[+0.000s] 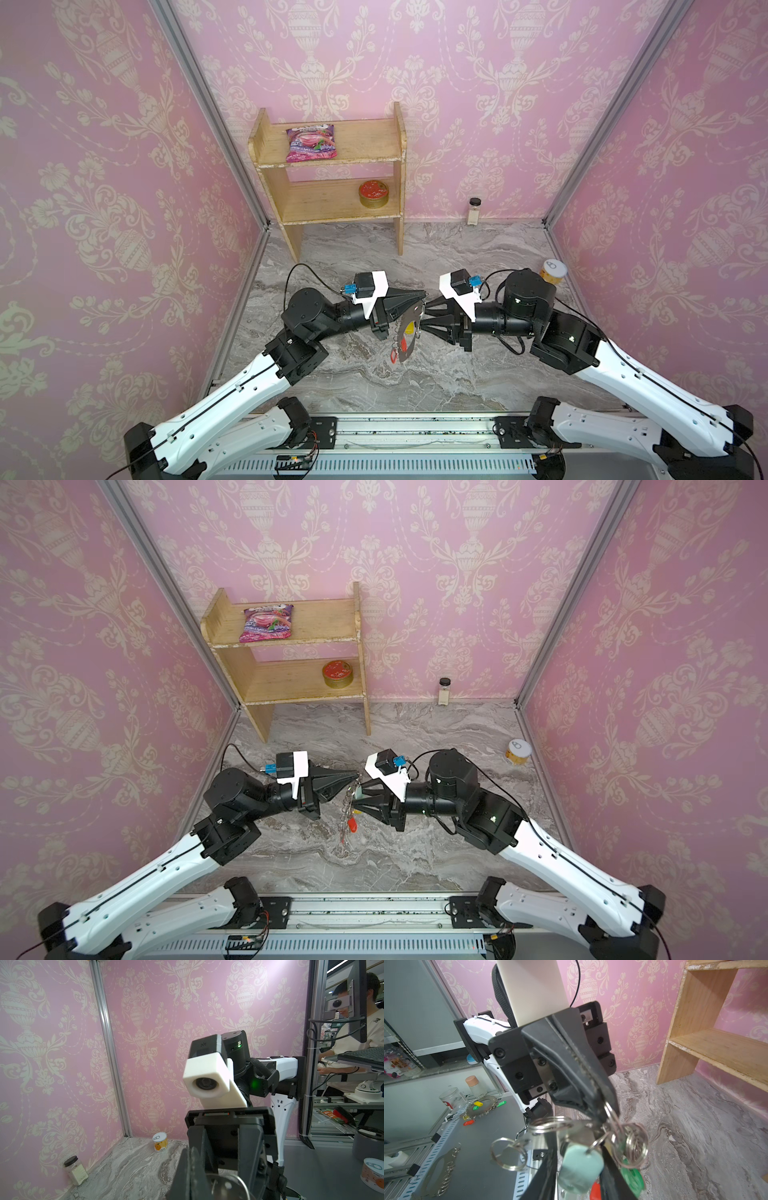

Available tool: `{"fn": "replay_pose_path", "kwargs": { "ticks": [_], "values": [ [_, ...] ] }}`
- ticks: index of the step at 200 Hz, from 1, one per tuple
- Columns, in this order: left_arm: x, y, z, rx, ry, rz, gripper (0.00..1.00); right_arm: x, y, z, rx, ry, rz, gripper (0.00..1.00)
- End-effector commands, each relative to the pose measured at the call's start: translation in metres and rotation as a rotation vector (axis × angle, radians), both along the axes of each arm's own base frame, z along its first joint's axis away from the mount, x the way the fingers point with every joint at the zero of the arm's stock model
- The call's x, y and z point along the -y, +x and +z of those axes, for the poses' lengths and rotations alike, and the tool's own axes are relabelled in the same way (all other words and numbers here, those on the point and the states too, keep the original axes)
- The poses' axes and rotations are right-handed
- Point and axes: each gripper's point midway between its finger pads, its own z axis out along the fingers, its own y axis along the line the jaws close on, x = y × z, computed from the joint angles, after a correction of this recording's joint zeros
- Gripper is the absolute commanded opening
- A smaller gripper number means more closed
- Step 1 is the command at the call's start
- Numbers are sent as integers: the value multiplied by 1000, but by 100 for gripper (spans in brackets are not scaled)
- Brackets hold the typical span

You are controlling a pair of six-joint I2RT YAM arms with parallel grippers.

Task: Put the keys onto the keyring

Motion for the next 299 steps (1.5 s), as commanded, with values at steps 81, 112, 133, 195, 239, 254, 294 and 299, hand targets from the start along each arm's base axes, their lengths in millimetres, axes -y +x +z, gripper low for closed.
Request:
{"fn": "replay_pose_path", "kwargs": {
  "ticks": [81,112,133,195,239,254,294,299],
  "values": [
    [-5,-10,19,39,-42,-32,0,3,-3,13,41,23,5,13],
    [-4,-10,19,34,-44,-38,0,1,-3,18,45,41,18,7],
    [-4,-10,19,37,-43,-38,0,0,-2,19,44,44,18,0],
    [-9,-1,1,26,10,40,0,18,-3,17,36,-68,-44,0],
    [-11,8,-19,-8,62,99,0,31,0,15,32,-192,-86,0],
    [-12,11,-23,-20,68,118,7,32,2,18,37,-215,-93,0],
    [-25,22,-40,-69,102,219,63,35,10,25,51,-308,-114,0],
    [-27,23,-42,-77,103,234,69,35,11,25,51,-324,-115,0]
  ]
}}
